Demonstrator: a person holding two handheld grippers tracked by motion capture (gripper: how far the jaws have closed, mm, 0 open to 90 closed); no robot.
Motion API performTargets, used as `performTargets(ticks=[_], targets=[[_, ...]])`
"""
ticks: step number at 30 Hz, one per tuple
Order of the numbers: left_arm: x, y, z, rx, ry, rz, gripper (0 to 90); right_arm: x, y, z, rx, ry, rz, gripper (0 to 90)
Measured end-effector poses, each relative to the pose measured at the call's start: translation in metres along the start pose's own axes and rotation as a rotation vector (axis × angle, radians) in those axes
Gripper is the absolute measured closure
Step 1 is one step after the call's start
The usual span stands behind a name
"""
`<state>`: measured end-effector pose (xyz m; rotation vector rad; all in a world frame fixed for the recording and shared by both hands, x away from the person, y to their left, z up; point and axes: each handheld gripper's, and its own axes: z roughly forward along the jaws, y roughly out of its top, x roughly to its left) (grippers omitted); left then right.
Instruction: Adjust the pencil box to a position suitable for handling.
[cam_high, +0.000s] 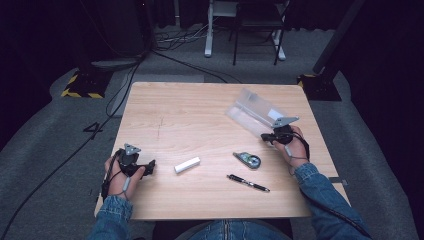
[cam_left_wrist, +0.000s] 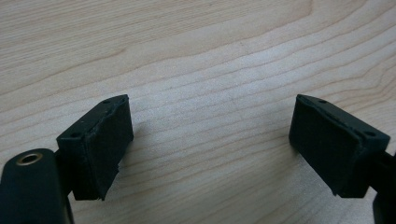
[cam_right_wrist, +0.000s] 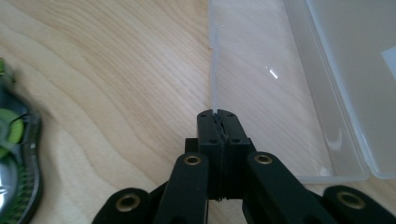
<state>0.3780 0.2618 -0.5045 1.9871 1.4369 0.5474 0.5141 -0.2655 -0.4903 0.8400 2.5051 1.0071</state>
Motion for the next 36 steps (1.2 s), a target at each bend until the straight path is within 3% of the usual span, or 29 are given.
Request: performTargets(ticks=[16,36], targets=[[-0.001,0.002,0.002,0.000,0.000,0.000,13.7,0.037,0.002,-0.005,0.020,0.147,-0.121,89.8],[-0.004,0.006,0.006,0.002,-0.011,0.010,13.7,0.077,-0.002,-0.017,0.032,0.283,-0.241,89.8]])
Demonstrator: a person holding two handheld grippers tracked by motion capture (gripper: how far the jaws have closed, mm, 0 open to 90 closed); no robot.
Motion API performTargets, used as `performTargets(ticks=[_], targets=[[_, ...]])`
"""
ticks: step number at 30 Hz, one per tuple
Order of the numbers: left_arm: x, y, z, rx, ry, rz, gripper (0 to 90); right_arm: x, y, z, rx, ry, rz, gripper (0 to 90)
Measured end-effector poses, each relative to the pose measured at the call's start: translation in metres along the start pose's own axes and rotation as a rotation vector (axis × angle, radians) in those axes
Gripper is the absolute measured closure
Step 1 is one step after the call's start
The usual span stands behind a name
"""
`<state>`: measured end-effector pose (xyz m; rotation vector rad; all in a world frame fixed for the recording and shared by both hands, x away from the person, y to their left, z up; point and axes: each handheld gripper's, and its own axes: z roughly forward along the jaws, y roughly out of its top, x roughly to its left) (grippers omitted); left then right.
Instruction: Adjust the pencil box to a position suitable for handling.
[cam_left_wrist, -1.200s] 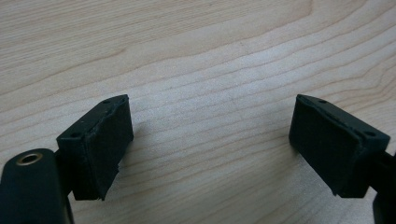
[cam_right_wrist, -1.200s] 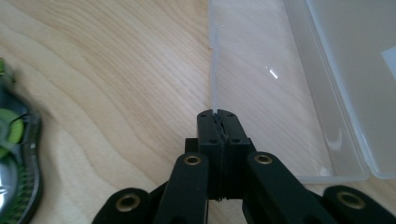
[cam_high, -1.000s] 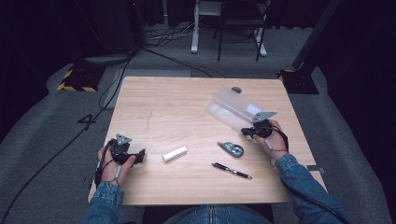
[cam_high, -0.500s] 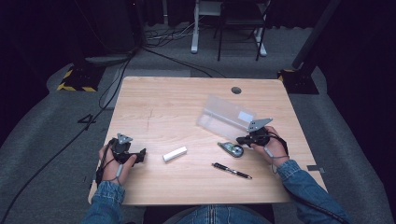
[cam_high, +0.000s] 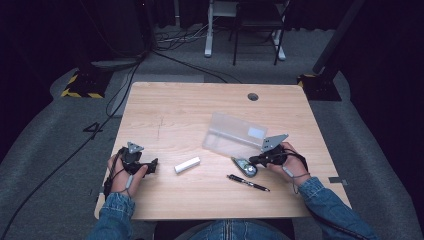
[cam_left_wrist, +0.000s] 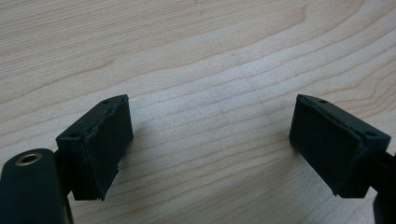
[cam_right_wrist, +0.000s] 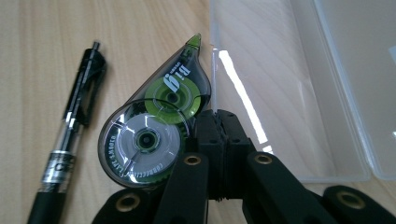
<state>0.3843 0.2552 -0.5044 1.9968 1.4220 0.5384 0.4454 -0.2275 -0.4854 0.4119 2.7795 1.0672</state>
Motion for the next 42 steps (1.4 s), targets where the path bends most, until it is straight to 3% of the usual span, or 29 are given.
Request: performTargets(ticks=[6,14,23,37,42], targets=[[0.000,0.000,0.000,-0.001,-0.005,0.004,13.7,0.008,0.001,0.000,-0.002,0.025,-0.038,89.7],[0.000,0.000,0.000,0.000,-0.006,0.008,13.6,0.008,0.001,-0.004,-0.022,0.017,-0.024,85.3],[-0.002,-0.002,-0.001,-0.003,-0.010,0.012,13.7,0.014,0.001,-0.018,-0.077,0.022,0.047,75.4],[-0.009,-0.010,-0.009,-0.002,-0.040,0.039,13.7,0.049,-0.007,-0.045,-0.118,0.013,0.163,70.0],[-0.011,-0.012,-0.011,0.000,-0.040,0.047,13.7,0.059,-0.009,-0.047,-0.104,0.012,0.174,70.0]])
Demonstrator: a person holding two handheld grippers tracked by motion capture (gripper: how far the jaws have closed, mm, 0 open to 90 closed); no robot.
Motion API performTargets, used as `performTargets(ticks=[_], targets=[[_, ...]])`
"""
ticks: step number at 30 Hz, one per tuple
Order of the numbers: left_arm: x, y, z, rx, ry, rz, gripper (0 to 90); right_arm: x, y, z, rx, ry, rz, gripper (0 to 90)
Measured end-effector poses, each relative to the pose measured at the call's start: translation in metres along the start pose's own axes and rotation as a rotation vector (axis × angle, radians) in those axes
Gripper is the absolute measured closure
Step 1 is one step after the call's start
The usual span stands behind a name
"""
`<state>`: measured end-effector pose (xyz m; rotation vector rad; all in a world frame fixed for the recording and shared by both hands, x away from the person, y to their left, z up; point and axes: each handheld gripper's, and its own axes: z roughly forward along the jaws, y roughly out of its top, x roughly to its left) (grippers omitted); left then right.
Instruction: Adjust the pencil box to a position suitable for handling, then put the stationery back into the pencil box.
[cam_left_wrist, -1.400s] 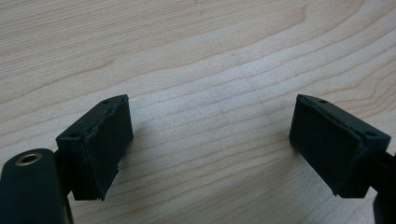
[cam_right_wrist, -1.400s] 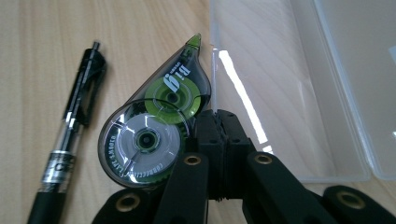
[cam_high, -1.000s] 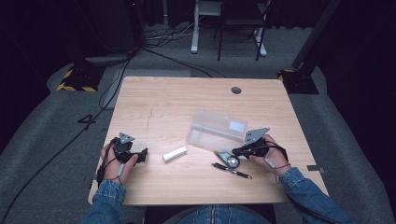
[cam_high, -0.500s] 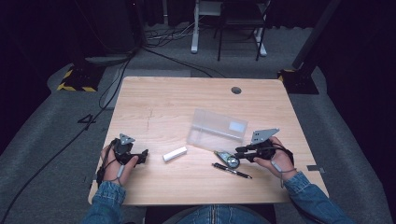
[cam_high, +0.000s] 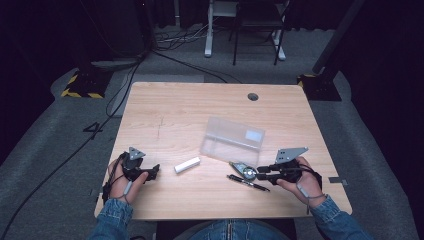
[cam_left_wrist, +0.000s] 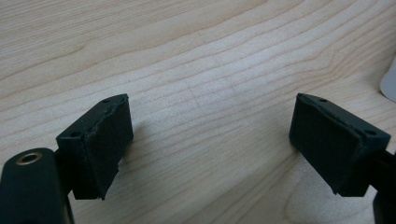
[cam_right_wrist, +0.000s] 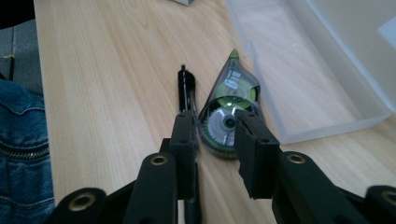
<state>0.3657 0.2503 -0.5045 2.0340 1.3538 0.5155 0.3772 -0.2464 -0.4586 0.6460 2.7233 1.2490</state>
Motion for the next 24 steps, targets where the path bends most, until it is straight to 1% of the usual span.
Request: performTargets(ticks=[4,8,10,15,18,24], targets=[[0.000,0.000,0.000,0.000,0.000,0.000,13.7,0.007,-0.003,0.002,0.024,-0.002,-0.006,70.0],[-0.001,0.000,0.000,0.001,0.002,-0.004,13.5,0.011,-0.005,0.005,0.050,-0.001,-0.004,69.7],[0.000,0.001,0.001,0.003,0.003,0.001,12.9,0.013,-0.005,0.006,0.057,-0.001,-0.001,69.4],[-0.001,0.001,0.001,0.002,0.003,-0.002,12.8,0.017,-0.007,0.010,0.087,-0.016,0.004,68.7],[-0.001,0.001,0.001,0.004,0.002,-0.001,12.8,0.019,-0.008,0.011,0.103,-0.024,0.007,68.5],[-0.001,0.001,0.001,0.004,0.002,0.000,12.7,0.019,-0.010,0.013,0.122,-0.020,0.026,68.4]])
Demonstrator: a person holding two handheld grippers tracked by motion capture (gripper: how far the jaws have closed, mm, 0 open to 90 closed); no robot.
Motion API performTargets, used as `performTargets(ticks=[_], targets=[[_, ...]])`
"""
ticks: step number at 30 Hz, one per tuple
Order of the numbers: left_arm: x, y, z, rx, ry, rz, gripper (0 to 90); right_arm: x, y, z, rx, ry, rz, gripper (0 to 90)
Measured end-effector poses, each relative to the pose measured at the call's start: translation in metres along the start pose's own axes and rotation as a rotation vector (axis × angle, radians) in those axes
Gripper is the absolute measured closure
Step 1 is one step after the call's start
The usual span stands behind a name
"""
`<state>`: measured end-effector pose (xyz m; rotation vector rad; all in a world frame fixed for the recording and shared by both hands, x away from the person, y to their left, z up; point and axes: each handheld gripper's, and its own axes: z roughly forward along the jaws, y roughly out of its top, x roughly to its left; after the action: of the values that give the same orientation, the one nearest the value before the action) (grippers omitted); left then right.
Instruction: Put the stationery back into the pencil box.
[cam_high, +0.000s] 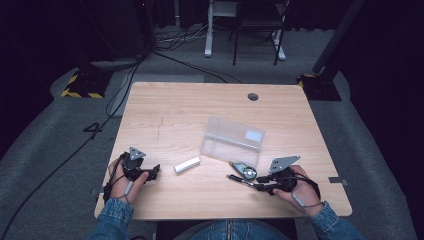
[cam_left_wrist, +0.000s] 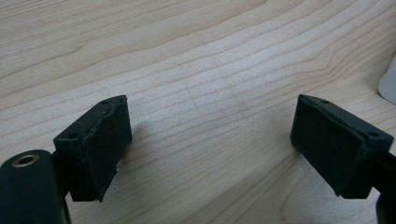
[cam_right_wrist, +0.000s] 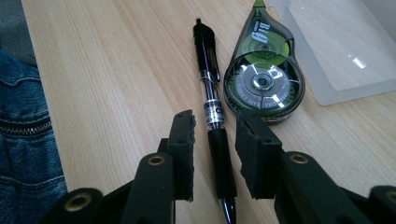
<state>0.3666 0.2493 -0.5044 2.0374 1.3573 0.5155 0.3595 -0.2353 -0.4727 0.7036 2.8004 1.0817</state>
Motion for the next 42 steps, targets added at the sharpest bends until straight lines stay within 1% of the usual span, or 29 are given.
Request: performTargets(ticks=[7,10,14,15,18,19,21,26,30,33,42], targets=[[0.000,0.000,0.000,0.000,0.000,0.000,12.7,0.000,-0.001,0.003,0.031,0.007,0.010,69.9],[0.000,0.000,0.000,0.000,-0.001,0.000,12.7,0.000,-0.001,0.004,0.049,-0.001,-0.008,72.7],[0.000,0.000,0.000,0.001,0.000,0.001,12.6,-0.001,-0.003,0.006,0.076,-0.003,-0.016,74.8],[0.000,0.000,0.000,0.000,0.000,0.000,12.6,-0.001,-0.003,0.008,0.087,-0.007,-0.026,75.8],[0.000,0.000,0.000,0.000,0.000,0.002,12.6,-0.001,-0.002,0.008,0.093,-0.014,-0.039,77.3],[0.000,0.000,0.000,-0.001,0.000,0.002,12.6,0.000,-0.002,0.008,0.095,-0.018,-0.049,79.1],[0.000,0.000,0.000,0.000,-0.001,0.000,12.7,0.000,-0.002,0.008,0.100,-0.012,-0.062,80.4],[0.000,0.000,0.000,0.000,0.000,0.000,12.6,0.004,0.000,0.008,0.123,-0.023,-0.128,80.6],[0.000,0.000,0.000,0.000,0.000,0.000,12.6,0.004,0.001,0.007,0.130,-0.021,-0.166,80.8],[0.000,0.000,0.000,0.001,0.000,0.001,12.7,0.004,0.001,0.007,0.122,-0.014,-0.173,80.9],[0.000,0.000,0.000,0.001,0.000,0.001,12.6,0.010,0.008,0.000,0.077,-0.015,-0.198,81.0]])
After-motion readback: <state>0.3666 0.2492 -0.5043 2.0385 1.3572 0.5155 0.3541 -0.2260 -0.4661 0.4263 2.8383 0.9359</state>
